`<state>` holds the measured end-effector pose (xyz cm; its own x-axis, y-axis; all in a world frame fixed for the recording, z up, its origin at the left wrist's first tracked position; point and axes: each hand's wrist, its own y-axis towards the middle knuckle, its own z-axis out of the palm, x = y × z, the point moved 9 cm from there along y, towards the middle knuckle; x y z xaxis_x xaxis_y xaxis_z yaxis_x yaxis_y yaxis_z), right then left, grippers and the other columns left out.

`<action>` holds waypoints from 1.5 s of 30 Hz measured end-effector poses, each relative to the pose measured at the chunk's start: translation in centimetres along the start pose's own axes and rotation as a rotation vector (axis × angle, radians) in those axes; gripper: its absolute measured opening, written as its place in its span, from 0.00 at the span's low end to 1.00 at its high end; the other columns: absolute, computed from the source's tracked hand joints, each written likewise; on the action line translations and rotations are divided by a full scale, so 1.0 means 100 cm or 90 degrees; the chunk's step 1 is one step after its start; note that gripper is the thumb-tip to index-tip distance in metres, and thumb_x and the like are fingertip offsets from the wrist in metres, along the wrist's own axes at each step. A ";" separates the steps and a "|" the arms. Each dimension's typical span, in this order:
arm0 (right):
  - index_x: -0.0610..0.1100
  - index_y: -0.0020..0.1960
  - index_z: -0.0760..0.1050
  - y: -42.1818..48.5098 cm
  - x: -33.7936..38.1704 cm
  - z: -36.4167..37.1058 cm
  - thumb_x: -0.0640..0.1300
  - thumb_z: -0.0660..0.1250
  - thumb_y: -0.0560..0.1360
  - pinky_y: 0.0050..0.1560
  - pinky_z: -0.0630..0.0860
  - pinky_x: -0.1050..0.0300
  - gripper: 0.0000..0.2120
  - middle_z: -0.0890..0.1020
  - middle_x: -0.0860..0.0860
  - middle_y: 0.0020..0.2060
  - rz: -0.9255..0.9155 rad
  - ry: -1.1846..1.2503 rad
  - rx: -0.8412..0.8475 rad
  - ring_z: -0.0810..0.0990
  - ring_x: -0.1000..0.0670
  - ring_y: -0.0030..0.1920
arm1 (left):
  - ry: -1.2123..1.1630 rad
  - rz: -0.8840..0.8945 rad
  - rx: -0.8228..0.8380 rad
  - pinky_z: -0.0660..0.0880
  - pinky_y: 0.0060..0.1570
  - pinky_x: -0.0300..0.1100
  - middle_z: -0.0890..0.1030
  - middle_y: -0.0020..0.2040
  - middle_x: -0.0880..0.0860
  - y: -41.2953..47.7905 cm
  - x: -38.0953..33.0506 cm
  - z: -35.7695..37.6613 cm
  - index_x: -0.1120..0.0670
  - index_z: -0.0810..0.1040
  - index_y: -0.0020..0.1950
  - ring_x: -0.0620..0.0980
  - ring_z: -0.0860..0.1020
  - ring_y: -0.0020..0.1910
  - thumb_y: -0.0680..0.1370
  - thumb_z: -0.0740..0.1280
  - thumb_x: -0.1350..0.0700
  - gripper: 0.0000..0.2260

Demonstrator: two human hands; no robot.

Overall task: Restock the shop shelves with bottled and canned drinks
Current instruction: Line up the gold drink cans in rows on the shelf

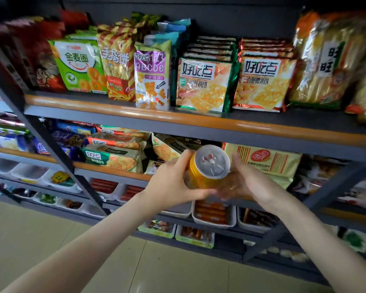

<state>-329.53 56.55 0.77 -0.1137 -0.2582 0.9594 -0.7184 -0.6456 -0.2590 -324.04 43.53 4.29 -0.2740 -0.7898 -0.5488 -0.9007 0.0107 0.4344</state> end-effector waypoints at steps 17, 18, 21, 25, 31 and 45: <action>0.64 0.68 0.59 -0.075 0.222 -0.051 0.53 0.77 0.63 0.50 0.76 0.69 0.40 0.71 0.67 0.58 -0.495 -0.186 -0.335 0.76 0.64 0.55 | 0.252 0.222 -0.234 0.64 0.25 0.38 0.73 0.37 0.47 0.109 -0.154 -0.119 0.51 0.63 0.47 0.52 0.78 0.37 0.68 0.60 0.36 0.21; 0.66 0.67 0.61 -0.082 0.237 -0.059 0.55 0.76 0.61 0.50 0.75 0.69 0.39 0.73 0.68 0.57 -0.514 -0.181 -0.336 0.76 0.65 0.55 | 0.231 0.250 -0.205 0.71 0.32 0.41 0.76 0.43 0.48 0.115 -0.160 -0.127 0.52 0.67 0.52 0.51 0.78 0.43 0.70 0.61 0.35 0.23; 0.70 0.64 0.64 -0.099 0.282 -0.080 0.57 0.75 0.57 0.49 0.78 0.63 0.38 0.76 0.68 0.56 -0.569 -0.172 -0.325 0.78 0.63 0.54 | 0.146 0.317 -0.166 0.73 0.51 0.41 0.77 0.56 0.46 0.136 -0.174 -0.161 0.51 0.70 0.65 0.45 0.76 0.55 0.76 0.58 0.36 0.25; 0.70 0.60 0.68 -0.106 0.340 -0.106 0.52 0.82 0.57 0.48 0.79 0.58 0.37 0.79 0.65 0.54 -0.620 -0.185 -0.299 0.81 0.58 0.53 | 0.250 0.352 -0.354 0.68 0.57 0.34 0.77 0.59 0.49 0.178 -0.182 -0.214 0.54 0.74 0.65 0.47 0.74 0.58 0.79 0.57 0.42 0.22; 0.68 0.57 0.72 -0.077 0.397 -0.165 0.52 0.81 0.52 0.58 0.78 0.45 0.37 0.81 0.56 0.54 -0.562 -0.165 -0.340 0.82 0.51 0.53 | 0.378 0.292 -0.418 0.76 0.57 0.46 0.79 0.59 0.52 0.253 -0.163 -0.240 0.54 0.78 0.62 0.53 0.78 0.58 0.75 0.59 0.45 0.21; 0.56 0.59 0.67 0.042 0.408 -0.193 0.30 0.74 0.69 0.64 0.72 0.38 0.30 0.76 0.48 0.57 -0.240 -0.295 -0.251 0.75 0.45 0.59 | 0.398 0.295 -0.261 0.63 0.68 0.42 0.74 0.63 0.45 0.291 -0.152 -0.229 0.47 0.71 0.69 0.46 0.72 0.64 0.76 0.45 0.36 0.29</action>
<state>-350.44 57.18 41.00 0.4316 -0.4039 0.8066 -0.8560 -0.4655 0.2249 -338.33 41.81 41.65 -0.2394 -0.9530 0.1857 -0.5193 0.2873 0.8048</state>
